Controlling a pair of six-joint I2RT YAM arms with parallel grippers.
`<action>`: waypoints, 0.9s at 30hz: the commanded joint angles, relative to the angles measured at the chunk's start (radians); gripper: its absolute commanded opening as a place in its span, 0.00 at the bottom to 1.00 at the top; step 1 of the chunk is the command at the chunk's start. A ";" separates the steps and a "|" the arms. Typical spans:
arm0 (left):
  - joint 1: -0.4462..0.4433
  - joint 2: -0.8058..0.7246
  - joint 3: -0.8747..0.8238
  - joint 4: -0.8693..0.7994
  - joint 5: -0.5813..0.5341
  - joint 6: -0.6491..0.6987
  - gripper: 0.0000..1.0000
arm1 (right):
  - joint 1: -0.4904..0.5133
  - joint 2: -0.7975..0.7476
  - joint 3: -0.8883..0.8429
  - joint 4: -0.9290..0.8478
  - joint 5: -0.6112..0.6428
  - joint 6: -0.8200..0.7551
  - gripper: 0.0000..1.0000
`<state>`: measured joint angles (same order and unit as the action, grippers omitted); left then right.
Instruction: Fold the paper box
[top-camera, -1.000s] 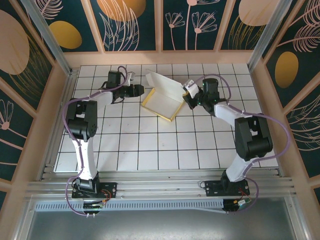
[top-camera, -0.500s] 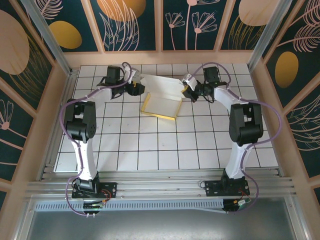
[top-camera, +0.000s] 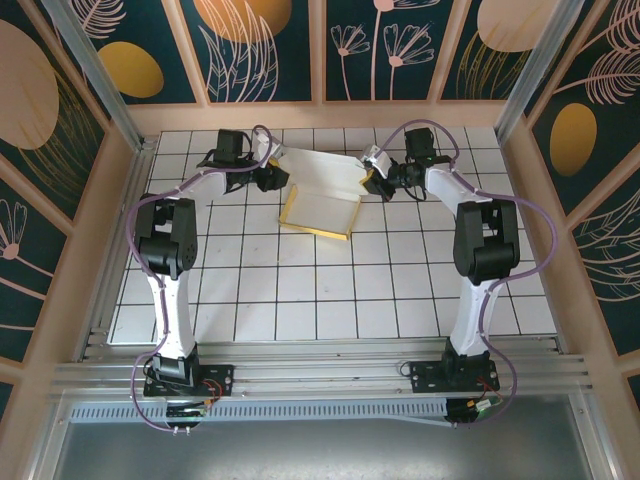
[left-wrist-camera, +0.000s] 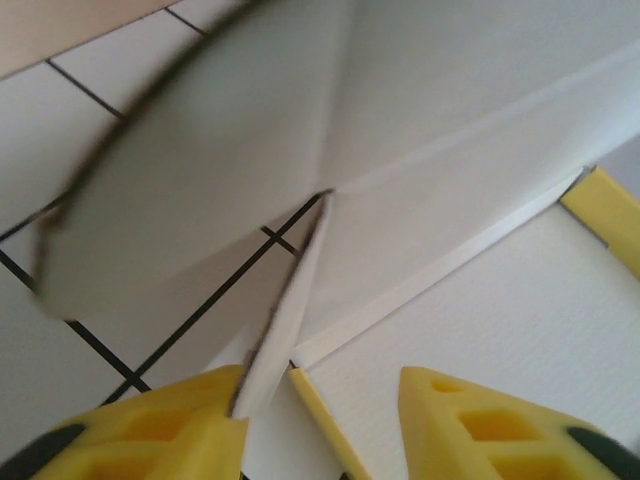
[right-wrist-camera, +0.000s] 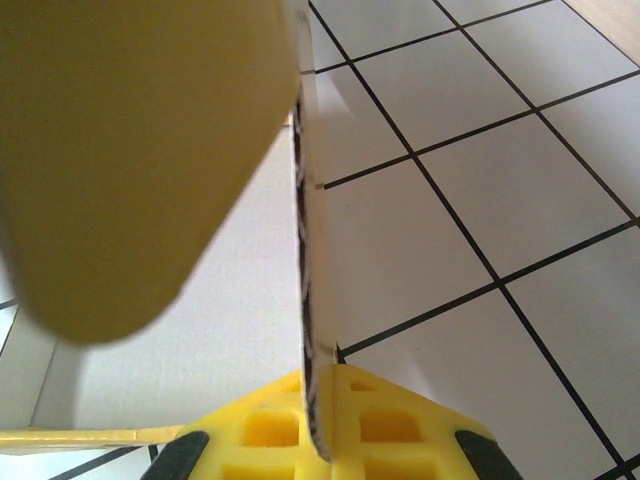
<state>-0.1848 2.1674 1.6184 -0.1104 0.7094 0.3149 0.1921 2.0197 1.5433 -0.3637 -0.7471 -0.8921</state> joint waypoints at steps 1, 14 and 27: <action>0.007 0.027 0.053 0.003 0.064 -0.003 0.29 | -0.002 0.029 0.011 -0.008 0.011 0.001 0.00; 0.005 0.020 0.033 0.092 0.147 -0.176 0.01 | 0.038 0.006 -0.043 0.192 0.149 0.268 0.04; -0.120 -0.187 -0.187 0.280 -0.277 -0.382 0.00 | 0.229 -0.143 -0.381 0.777 0.640 0.647 0.04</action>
<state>-0.2287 2.0499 1.4490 0.0872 0.4980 -0.0071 0.3672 1.8950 1.1919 0.2527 -0.2096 -0.3626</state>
